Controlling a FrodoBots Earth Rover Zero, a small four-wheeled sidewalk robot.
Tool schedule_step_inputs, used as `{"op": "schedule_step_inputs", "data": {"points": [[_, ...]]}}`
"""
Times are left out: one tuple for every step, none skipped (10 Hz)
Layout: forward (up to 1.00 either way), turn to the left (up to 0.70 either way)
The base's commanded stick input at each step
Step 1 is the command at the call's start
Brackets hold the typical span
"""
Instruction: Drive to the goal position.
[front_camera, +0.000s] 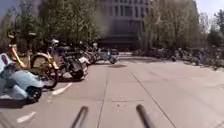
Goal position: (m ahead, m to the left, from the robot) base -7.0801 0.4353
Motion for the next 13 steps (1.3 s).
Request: {"op": "schedule_step_inputs", "data": {"points": [[0.7,-0.26],[0.7,-0.23],[0.7,0.0],[0.7,0.0],[0.7,0.0],[0.7,0.0],[0.7,0.0],[0.7,0.0],[0.7,0.0],[0.7,0.0],[0.7,0.0],[0.7,0.0],[0.7,0.0]]}}
